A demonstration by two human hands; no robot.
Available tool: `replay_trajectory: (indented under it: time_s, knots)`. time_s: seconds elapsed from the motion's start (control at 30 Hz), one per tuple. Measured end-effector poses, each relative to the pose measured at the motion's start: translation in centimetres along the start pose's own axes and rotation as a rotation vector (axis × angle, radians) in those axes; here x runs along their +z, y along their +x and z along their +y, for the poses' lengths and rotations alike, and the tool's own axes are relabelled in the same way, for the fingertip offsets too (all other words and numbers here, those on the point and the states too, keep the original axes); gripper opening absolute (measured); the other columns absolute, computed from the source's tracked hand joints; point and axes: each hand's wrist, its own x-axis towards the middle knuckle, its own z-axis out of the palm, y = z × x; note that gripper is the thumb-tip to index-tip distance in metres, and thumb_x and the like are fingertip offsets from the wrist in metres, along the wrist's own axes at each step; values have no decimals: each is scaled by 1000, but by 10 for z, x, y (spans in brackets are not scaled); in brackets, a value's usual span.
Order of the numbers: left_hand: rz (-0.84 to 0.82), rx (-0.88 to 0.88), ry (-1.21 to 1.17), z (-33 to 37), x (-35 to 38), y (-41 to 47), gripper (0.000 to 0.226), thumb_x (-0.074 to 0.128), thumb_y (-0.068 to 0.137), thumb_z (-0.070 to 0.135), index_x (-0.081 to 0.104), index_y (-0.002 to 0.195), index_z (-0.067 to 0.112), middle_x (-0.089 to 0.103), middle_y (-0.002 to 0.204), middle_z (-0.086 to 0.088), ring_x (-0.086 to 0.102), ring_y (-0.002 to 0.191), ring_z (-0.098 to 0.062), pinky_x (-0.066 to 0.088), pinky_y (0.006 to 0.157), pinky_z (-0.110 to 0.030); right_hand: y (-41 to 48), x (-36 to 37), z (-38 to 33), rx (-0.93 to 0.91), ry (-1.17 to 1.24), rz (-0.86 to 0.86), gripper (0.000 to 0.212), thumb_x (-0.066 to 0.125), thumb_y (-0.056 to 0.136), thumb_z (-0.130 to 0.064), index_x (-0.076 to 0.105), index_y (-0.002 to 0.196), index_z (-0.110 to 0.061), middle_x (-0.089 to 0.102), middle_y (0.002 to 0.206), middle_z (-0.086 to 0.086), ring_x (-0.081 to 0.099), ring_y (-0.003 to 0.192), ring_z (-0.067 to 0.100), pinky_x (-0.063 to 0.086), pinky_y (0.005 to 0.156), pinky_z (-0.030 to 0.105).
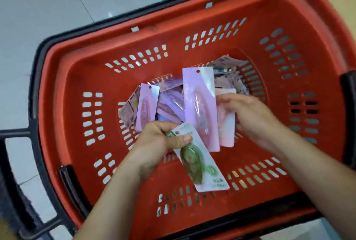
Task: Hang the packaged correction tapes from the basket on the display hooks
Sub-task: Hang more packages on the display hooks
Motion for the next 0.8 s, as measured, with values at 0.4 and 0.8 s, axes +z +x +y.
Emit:
replay_trajectory:
  time_s: [0.4, 0.8]
  knots:
    - [260, -80, -161, -25, 8, 42, 10, 67, 90, 4, 70, 90, -5, 67, 62, -10, 59, 47, -16, 50, 48, -21, -5, -5, 8, -65, -106, 330, 15, 73, 84, -8, 63, 92, -16, 61, 78, -8, 55, 63, 4, 41, 53, 14]
    - [680, -97, -119, -38, 40, 165, 22, 78, 81, 28, 75, 97, 14, 74, 91, -10, 70, 80, -28, 60, 76, -45, 0, -39, 27, -53, -241, 329, 31, 69, 85, -11, 59, 109, -27, 64, 100, -12, 58, 74, -10, 41, 58, 10]
